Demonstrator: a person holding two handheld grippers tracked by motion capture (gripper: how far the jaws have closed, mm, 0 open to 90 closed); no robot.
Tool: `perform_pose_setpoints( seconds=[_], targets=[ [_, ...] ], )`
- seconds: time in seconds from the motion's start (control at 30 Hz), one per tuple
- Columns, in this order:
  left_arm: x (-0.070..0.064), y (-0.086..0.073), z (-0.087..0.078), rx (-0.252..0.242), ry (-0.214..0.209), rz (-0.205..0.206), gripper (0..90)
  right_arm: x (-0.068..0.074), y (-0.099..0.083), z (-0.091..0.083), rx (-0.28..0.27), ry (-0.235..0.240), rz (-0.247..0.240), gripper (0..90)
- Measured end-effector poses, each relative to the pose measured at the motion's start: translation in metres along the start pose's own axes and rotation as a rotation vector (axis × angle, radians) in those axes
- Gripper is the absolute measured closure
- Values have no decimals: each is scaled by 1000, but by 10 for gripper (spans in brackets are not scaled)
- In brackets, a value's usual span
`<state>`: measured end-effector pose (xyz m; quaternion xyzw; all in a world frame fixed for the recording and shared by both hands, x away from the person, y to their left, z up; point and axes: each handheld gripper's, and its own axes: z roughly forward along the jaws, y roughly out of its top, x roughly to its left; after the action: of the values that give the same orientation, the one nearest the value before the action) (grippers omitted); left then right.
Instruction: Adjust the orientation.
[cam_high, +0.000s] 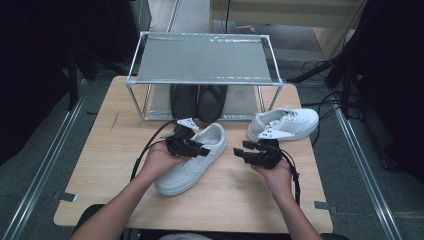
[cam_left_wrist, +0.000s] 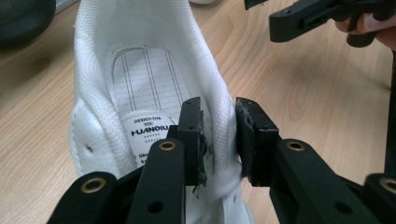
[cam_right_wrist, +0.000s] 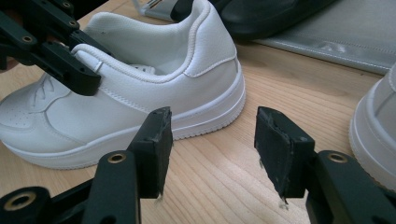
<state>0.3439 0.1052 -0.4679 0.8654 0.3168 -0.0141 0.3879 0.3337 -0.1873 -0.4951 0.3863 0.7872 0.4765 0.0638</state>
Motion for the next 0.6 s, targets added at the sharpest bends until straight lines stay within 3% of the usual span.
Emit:
perform_pose_setpoints(
  seconds=[0.37,0.6],
  targets=[
    [-6,-7,-35,-70,6,-23,709,7,7,8,14,29,-28,498],
    [-13,-18,-40,-51,0,-35,708,12,14,15,20,60,-47,564]
  ],
)
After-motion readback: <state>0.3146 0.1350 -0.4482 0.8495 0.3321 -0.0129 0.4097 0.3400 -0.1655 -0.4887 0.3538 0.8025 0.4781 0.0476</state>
